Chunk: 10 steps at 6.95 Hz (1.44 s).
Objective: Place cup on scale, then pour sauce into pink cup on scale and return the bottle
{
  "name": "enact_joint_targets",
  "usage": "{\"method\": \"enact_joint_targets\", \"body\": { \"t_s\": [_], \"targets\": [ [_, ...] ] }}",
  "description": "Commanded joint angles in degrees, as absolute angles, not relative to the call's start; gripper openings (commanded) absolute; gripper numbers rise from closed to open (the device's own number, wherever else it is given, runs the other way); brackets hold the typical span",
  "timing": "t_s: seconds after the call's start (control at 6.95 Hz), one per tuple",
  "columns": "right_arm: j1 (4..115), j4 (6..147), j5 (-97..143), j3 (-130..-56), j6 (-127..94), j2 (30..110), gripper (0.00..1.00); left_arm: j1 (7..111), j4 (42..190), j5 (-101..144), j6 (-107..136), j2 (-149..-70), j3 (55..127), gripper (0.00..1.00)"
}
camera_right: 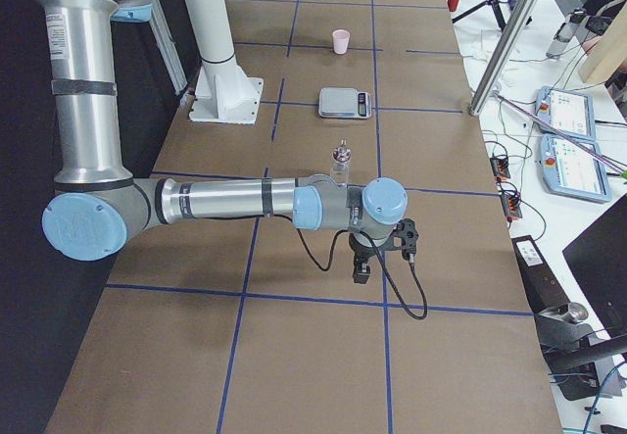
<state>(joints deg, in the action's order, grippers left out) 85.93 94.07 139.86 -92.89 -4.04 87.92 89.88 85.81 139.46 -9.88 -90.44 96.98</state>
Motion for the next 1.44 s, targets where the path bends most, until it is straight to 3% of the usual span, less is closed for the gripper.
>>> {"method": "enact_joint_targets", "body": {
  "t_s": [0.0, 0.43, 0.72, 1.01, 1.3],
  "targets": [
    [85.96, 94.13, 140.27, -93.42, -4.30, 87.63, 1.00, 90.87, 86.65, 140.36, -9.58, -89.92, 99.83, 1.00],
    [85.87, 94.13, 141.24, -96.84, -4.48, 88.68, 1.00, 90.53, 86.39, 141.84, -9.58, -90.00, 103.68, 1.00],
    [85.78, 94.22, 141.59, -98.34, -4.48, 88.68, 1.00, 90.18, 88.66, 145.11, 4.83, -90.44, 105.55, 1.00],
    [85.43, 94.13, 142.64, -98.35, -4.40, 88.59, 1.00, 79.96, 97.27, 145.64, 13.57, -90.26, 106.34, 1.00],
    [85.34, 94.13, 143.17, -98.44, -4.13, 88.51, 1.00, 64.06, 99.14, 135.86, 37.59, -97.00, 106.70, 0.98]
  ]
}}
